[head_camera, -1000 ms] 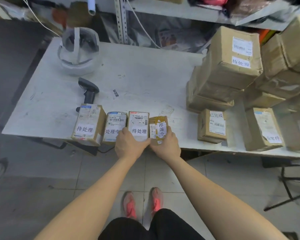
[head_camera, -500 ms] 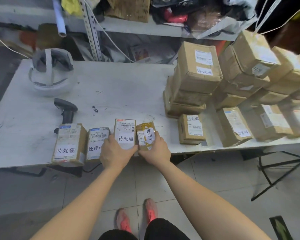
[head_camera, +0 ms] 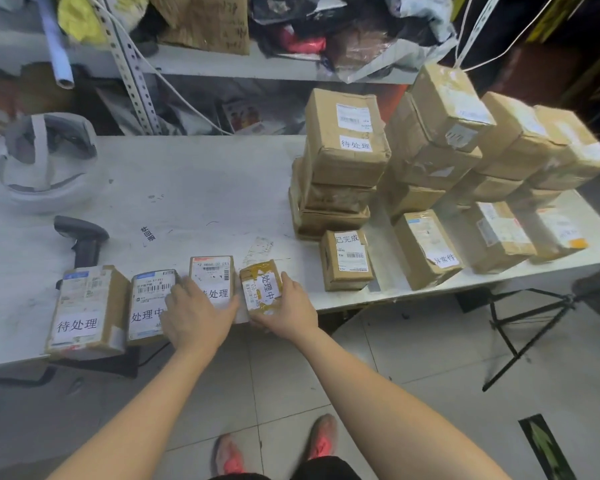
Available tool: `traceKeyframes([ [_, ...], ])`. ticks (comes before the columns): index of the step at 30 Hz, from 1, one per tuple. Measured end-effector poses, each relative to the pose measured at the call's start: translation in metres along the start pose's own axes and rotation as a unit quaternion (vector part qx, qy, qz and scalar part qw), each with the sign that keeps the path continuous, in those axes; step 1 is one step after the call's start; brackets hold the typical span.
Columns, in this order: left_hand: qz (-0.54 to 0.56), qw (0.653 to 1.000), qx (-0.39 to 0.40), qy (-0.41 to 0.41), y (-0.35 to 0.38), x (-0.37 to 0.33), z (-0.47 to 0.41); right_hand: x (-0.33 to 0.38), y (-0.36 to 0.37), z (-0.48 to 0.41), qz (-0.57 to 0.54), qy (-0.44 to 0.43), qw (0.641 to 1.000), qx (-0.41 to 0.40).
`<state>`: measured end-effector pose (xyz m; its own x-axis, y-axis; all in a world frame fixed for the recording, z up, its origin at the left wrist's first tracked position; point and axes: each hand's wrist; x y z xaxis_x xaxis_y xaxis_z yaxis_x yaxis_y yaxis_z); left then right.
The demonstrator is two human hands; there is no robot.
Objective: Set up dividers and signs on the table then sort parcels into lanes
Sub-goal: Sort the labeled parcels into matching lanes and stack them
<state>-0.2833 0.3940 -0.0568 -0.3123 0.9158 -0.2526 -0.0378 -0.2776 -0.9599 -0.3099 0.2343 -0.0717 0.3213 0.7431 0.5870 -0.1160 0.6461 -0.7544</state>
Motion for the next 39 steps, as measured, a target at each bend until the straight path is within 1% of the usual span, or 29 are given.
traceKeyframes([
  [2,-0.039,0.998,-0.032,0.04,-0.005,-0.019,0.003,-0.007,-0.023,-0.003,0.011,-0.037,0.999,-0.013],
  [5,-0.099,0.987,-0.05,0.118,-0.011,-0.063,0.008,-0.026,-0.072,-0.008,0.066,-0.1,0.992,-0.033],
  [9,-0.127,0.971,-0.057,0.196,-0.011,-0.134,0.027,-0.07,-0.148,-0.013,0.123,-0.134,0.982,-0.058],
  [12,-0.152,0.962,-0.052,0.223,-0.003,-0.181,0.043,-0.111,-0.2,-0.014,0.16,-0.151,0.973,-0.064],
  [18,-0.179,0.952,-0.028,0.249,0.013,-0.242,0.064,-0.186,-0.273,-0.02,0.174,-0.131,0.972,-0.088],
  [23,-0.185,0.956,0.013,0.229,0.027,-0.262,0.066,-0.226,-0.289,-0.032,0.183,-0.094,0.976,-0.068],
  [26,-0.162,0.969,0.059,0.178,0.04,-0.266,0.068,-0.243,-0.284,-0.037,0.172,-0.067,0.98,-0.08],
  [31,-0.09,0.985,0.125,0.078,0.069,-0.27,0.077,-0.259,-0.27,-0.042,0.154,0.02,0.986,-0.063],
  [34,-0.036,0.991,0.126,0.027,0.08,-0.273,0.079,-0.259,-0.264,-0.046,0.168,0.041,0.984,-0.05],
  [39,-0.001,0.994,0.112,0.01,0.077,-0.274,0.078,-0.255,-0.257,-0.044,0.16,0.066,0.983,-0.067],
])
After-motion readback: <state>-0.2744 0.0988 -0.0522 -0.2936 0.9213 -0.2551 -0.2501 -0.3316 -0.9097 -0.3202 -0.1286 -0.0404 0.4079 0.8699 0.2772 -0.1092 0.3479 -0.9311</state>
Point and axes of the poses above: each hand's wrist, its own z-axis away from the middle knuckle, its own y-axis out of the palm, x = y × z, and after that the axes turned 7 degrees about -y, right-handed
